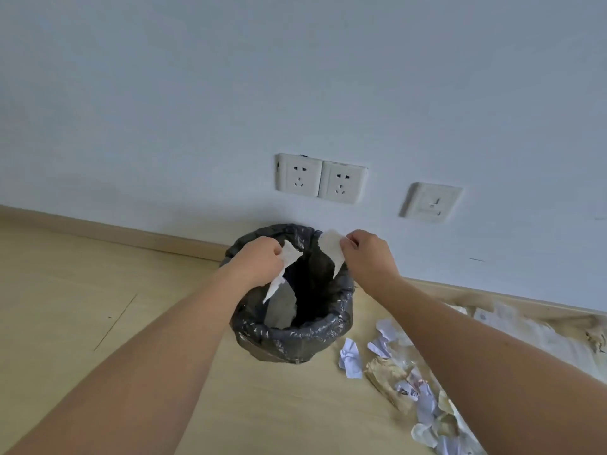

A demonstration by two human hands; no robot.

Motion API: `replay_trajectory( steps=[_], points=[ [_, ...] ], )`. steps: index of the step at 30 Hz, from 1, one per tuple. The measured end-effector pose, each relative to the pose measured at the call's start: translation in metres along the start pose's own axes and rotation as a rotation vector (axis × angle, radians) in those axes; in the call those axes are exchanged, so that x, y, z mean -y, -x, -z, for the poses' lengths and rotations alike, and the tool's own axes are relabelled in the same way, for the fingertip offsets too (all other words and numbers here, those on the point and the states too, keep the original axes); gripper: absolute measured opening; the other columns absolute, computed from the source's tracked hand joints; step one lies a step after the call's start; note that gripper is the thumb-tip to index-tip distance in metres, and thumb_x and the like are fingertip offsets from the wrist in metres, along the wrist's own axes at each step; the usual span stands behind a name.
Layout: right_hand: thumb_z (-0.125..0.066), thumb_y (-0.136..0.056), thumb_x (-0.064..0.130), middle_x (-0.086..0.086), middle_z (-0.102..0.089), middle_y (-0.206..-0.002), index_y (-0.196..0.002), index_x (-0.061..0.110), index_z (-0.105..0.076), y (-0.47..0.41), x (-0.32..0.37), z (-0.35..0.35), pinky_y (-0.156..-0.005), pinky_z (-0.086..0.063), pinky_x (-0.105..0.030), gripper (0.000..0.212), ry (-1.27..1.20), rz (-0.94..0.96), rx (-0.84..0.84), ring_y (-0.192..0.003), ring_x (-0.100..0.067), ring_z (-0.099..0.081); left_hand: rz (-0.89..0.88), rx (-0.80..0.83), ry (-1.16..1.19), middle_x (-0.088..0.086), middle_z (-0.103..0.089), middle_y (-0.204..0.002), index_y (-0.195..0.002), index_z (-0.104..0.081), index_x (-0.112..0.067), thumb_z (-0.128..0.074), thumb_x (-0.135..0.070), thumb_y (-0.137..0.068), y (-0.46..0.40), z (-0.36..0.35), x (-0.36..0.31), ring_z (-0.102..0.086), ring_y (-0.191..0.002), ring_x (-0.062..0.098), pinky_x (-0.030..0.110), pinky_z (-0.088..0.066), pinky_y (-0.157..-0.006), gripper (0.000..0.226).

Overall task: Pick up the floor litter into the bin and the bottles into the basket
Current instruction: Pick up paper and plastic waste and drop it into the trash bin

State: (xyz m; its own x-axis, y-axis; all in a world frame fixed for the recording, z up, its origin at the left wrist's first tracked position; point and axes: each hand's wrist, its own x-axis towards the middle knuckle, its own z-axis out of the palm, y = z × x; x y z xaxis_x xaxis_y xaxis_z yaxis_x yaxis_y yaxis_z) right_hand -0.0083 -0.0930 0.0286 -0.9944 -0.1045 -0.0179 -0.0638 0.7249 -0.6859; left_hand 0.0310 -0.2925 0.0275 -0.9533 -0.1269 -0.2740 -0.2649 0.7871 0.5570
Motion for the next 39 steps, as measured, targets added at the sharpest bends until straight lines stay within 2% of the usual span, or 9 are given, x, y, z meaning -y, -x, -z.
replay_trajectory(
  steps=[2, 4, 8, 13, 18, 22, 28, 34, 39],
  points=[
    [-0.042, -0.09, 0.022, -0.004, -0.053, -0.066, -0.076, 0.008, -0.052, -0.008, 0.012, -0.028, -0.056, -0.038, -0.03, 0.023, 0.084, 0.034, 0.108, -0.061, -0.022, -0.046, 0.065, -0.045, 0.026, 0.008, -0.049, -0.077, -0.079, -0.045, -0.011, -0.046, -0.002, -0.083, -0.003, 0.003, 0.02, -0.051, -0.057, 0.023, 0.037, -0.042, -0.057, 0.01],
    [-0.044, -0.087, 0.024, 0.0, -0.057, -0.074, -0.082, 0.015, -0.058, -0.011, 0.017, -0.05, -0.06, -0.038, -0.029, 0.017, 0.17, 0.053, 0.235, -0.067, -0.02, -0.051, 0.089, -0.033, 0.024, 0.009, -0.043, -0.078, -0.081, -0.042, -0.012, -0.046, -0.001, -0.08, -0.007, -0.002, 0.032, -0.043, -0.061, 0.023, 0.036, -0.033, -0.057, 0.012],
    [-0.044, -0.095, 0.035, 0.001, -0.06, -0.127, -0.137, 0.028, -0.051, -0.012, 0.01, -0.068, -0.084, -0.048, -0.03, 0.043, 0.24, 0.074, 0.266, -0.107, -0.019, -0.059, 0.05, -0.004, 0.053, 0.001, -0.037, -0.087, -0.084, -0.036, -0.021, -0.045, -0.002, -0.083, -0.019, -0.017, 0.039, -0.034, -0.08, 0.017, 0.032, -0.03, -0.067, 0.022],
    [-0.045, -0.094, 0.029, -0.003, -0.063, -0.11, -0.115, 0.023, -0.064, -0.011, -0.022, -0.046, -0.083, -0.05, -0.033, 0.029, 0.242, 0.09, 0.16, -0.096, -0.021, -0.058, 0.041, -0.097, 0.004, 0.007, -0.055, -0.092, -0.092, -0.051, -0.013, -0.044, -0.001, -0.083, -0.024, -0.026, 0.02, -0.048, -0.079, 0.023, 0.036, -0.04, -0.069, 0.017],
    [-0.047, -0.094, 0.02, -0.003, -0.056, -0.121, -0.128, 0.017, -0.057, 0.017, -0.078, 0.013, -0.093, -0.046, -0.032, 0.035, 0.235, 0.033, 0.022, -0.11, -0.021, -0.056, -0.193, -0.212, -0.16, 0.008, -0.057, -0.108, -0.108, -0.055, -0.005, -0.042, -0.004, -0.09, -0.022, -0.05, -0.049, -0.056, -0.095, 0.027, 0.041, -0.049, -0.083, 0.022],
    [-0.048, -0.093, 0.02, -0.003, -0.054, -0.127, -0.13, 0.018, -0.054, 0.057, -0.168, 0.06, -0.095, -0.045, -0.037, 0.038, 0.291, -0.157, -0.002, -0.113, -0.022, -0.054, -0.487, -0.044, -0.238, 0.006, -0.055, -0.107, -0.109, -0.053, -0.01, -0.041, -0.008, -0.093, -0.017, -0.119, -0.129, -0.055, -0.093, 0.027, 0.041, -0.049, -0.08, 0.02],
    [-0.048, -0.092, 0.02, -0.003, -0.053, -0.126, -0.129, 0.018, -0.052, 0.133, -0.29, 0.088, -0.095, -0.045, -0.034, 0.037, 0.389, -0.397, 0.107, -0.114, -0.022, -0.052, -0.529, 0.541, -0.532, 0.006, -0.061, -0.098, -0.106, -0.062, -0.011, -0.048, -0.011, -0.09, 0.006, -0.266, -0.174, -0.057, -0.087, 0.026, 0.034, -0.044, -0.075, 0.021],
    [-0.049, -0.09, 0.024, 0.0, -0.05, -0.127, -0.132, 0.021, -0.048, 0.184, -0.353, 0.078, -0.099, -0.036, -0.03, 0.042, 0.446, -0.454, 0.157, -0.117, -0.022, -0.045, -0.806, 0.542, -0.729, 0.002, -0.049, -0.124, -0.121, -0.057, -0.018, -0.057, -0.022, -0.087, 0.029, -0.34, -0.161, -0.054, -0.111, 0.025, 0.036, -0.048, -0.084, 0.034],
    [-0.051, -0.086, 0.023, 0.002, -0.05, -0.124, -0.124, 0.023, -0.052, 0.195, -0.375, 0.086, -0.096, -0.035, -0.029, 0.037, 0.449, -0.472, 0.123, -0.116, -0.021, -0.044, -1.032, 0.376, -0.938, 0.006, -0.047, -0.126, -0.122, -0.055, -0.013, -0.047, -0.006, -0.091, 0.034, -0.365, -0.168, -0.043, -0.124, 0.028, 0.038, -0.039, -0.088, 0.032]
  ],
)
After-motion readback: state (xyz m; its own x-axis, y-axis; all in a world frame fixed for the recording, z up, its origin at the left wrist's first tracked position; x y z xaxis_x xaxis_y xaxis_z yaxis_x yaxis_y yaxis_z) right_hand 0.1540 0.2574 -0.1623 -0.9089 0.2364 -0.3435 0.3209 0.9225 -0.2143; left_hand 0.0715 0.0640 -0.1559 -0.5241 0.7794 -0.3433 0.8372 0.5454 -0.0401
